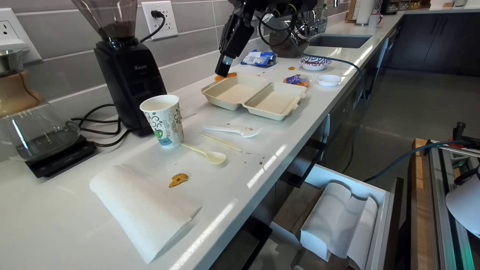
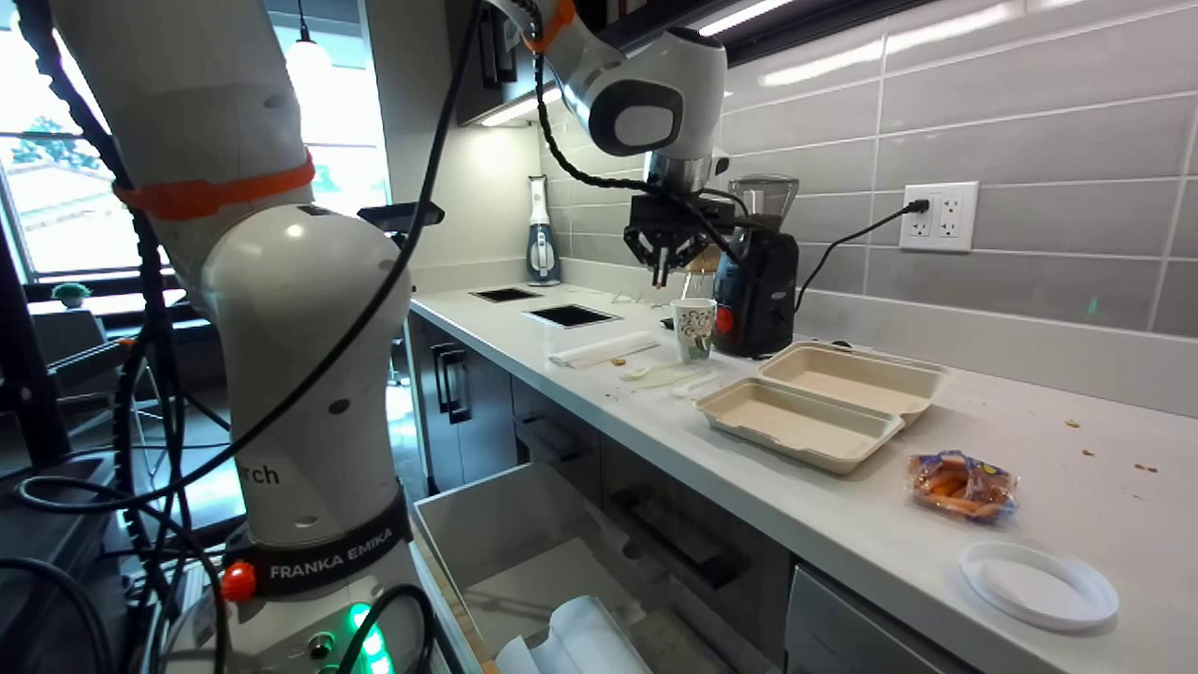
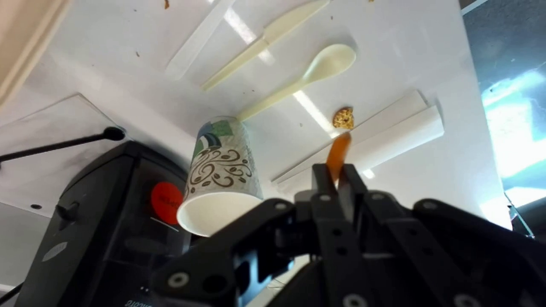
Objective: Put one orange object on the spoon
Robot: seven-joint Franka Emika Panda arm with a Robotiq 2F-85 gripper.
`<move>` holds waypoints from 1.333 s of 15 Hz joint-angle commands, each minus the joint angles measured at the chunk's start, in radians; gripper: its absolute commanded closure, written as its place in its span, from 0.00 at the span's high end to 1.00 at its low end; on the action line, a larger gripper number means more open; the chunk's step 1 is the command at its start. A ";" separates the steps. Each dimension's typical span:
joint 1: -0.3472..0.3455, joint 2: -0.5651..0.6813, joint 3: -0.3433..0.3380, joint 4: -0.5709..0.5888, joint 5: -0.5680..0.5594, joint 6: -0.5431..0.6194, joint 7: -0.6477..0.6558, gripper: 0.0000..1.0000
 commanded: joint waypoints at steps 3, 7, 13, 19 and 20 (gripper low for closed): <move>0.022 0.044 0.057 -0.014 0.089 0.000 -0.127 0.02; 0.023 0.062 0.086 -0.041 0.155 0.005 -0.233 0.02; 0.008 0.092 0.113 -0.083 0.217 0.031 -0.321 0.02; 0.003 0.140 0.141 -0.080 0.211 0.106 -0.313 0.02; 0.002 0.147 0.146 -0.079 0.211 0.124 -0.311 0.02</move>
